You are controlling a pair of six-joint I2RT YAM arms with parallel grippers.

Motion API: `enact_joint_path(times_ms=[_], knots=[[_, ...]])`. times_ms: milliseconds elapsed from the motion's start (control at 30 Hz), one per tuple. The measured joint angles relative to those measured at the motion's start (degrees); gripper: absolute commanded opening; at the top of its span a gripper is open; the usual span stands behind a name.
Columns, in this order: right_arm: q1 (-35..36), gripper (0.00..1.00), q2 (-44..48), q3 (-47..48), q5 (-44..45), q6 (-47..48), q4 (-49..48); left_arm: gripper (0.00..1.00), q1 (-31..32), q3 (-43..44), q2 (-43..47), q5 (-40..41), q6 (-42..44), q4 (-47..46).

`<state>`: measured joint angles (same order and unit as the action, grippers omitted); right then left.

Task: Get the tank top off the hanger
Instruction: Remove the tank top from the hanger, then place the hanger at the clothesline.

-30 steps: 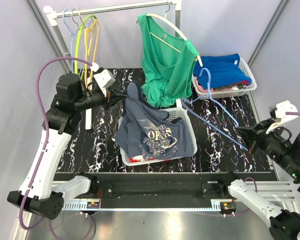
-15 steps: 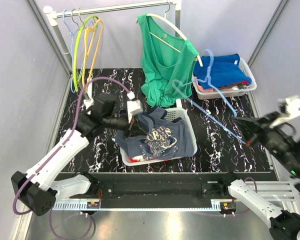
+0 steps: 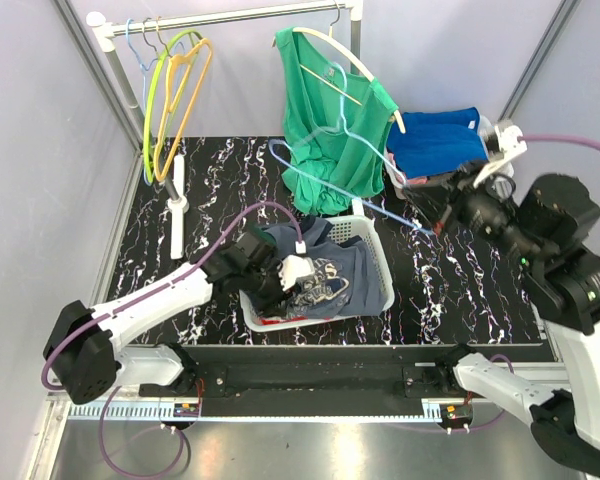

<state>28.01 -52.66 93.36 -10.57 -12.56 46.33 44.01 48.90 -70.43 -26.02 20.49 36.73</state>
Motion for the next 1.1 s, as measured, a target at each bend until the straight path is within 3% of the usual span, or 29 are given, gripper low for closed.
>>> enact_joint_path(times_ms=[300, 467, 667, 933, 1100], knots=[[0.00, 0.00, -14.01, 6.49, -5.20, -1.55, -13.55, 0.99, 4.09, 0.52, 2.19, 11.87, 2.49, 2.05], [0.00, 0.00, -22.40, 10.45, -5.03, -0.76, -14.71, 0.99, 4.00, 12.11, 4.07, 19.80, 3.67, 6.10], [0.87, 0.00, -28.39, 17.90, -3.17, 1.22, -13.88, 0.99, 3.93, 24.41, 8.59, 21.73, 5.73, 9.42], [10.38, 0.00, -39.91, 36.37, 4.39, 7.58, -11.02, 0.99, 3.93, 38.34, 9.77, 22.36, 6.05, 13.38], [13.44, 0.00, -47.65, 45.18, 10.80, 10.86, -7.69, 0.99, 1.60, 43.60, 11.02, 29.75, 7.98, 12.48]])
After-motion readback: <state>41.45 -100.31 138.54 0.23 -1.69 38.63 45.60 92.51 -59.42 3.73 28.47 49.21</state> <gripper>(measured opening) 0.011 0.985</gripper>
